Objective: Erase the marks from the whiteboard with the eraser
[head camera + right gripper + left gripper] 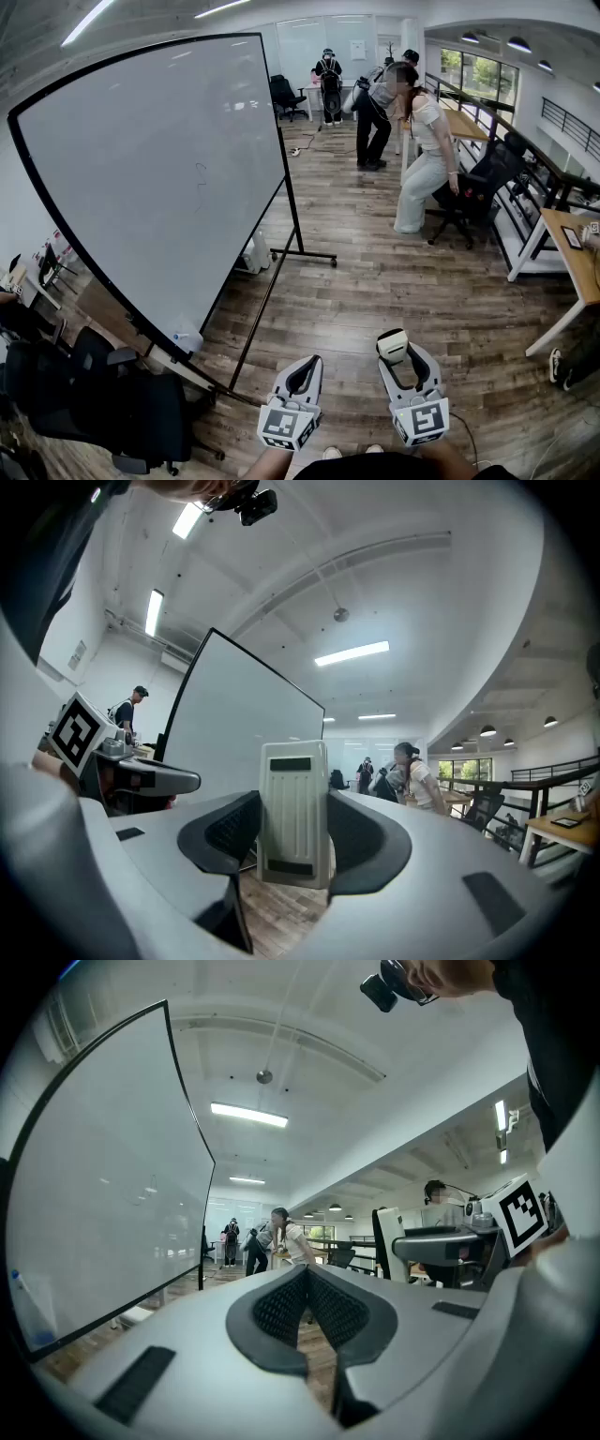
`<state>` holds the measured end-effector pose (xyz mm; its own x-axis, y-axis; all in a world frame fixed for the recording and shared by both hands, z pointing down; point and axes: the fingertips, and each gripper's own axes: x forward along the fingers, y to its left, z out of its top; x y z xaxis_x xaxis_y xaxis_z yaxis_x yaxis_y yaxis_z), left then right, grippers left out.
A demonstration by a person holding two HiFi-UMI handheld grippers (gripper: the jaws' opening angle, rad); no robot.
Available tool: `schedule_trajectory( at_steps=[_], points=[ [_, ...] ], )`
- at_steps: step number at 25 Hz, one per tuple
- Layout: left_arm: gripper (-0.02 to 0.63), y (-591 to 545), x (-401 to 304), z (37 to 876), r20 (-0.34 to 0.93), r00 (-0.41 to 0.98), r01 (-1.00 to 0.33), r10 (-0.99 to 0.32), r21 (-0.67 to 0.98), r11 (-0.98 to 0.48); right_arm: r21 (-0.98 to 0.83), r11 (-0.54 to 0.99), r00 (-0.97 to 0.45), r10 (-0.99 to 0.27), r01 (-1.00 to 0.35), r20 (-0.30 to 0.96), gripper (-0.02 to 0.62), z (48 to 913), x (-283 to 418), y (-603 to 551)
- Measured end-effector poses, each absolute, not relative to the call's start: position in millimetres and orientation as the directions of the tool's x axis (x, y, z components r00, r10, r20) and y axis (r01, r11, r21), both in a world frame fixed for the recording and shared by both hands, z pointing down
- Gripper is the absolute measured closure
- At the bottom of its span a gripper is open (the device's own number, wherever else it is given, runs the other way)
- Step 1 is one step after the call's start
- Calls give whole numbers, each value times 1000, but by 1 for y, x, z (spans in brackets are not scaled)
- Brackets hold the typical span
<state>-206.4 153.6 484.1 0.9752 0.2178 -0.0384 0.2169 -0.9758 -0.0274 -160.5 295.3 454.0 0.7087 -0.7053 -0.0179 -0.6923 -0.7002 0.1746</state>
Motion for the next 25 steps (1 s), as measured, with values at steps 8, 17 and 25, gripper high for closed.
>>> schedule_trajectory(
  at_steps=[8, 17, 25],
  points=[
    [588, 142, -210, 486, -34, 976, 215, 215, 2, -977, 166, -711, 719, -695, -684, -13, 350, 459, -165, 284],
    [588, 121, -204, 484, -49, 973, 224, 224, 2, -975, 144, -720, 724, -689, -679, -29, 350, 457, -157, 260],
    [588, 92, -168, 483, -51, 982, 182, 182, -5, -983, 150, -701, 700, -711, -697, -68, 348, 450, -113, 238]
  ],
)
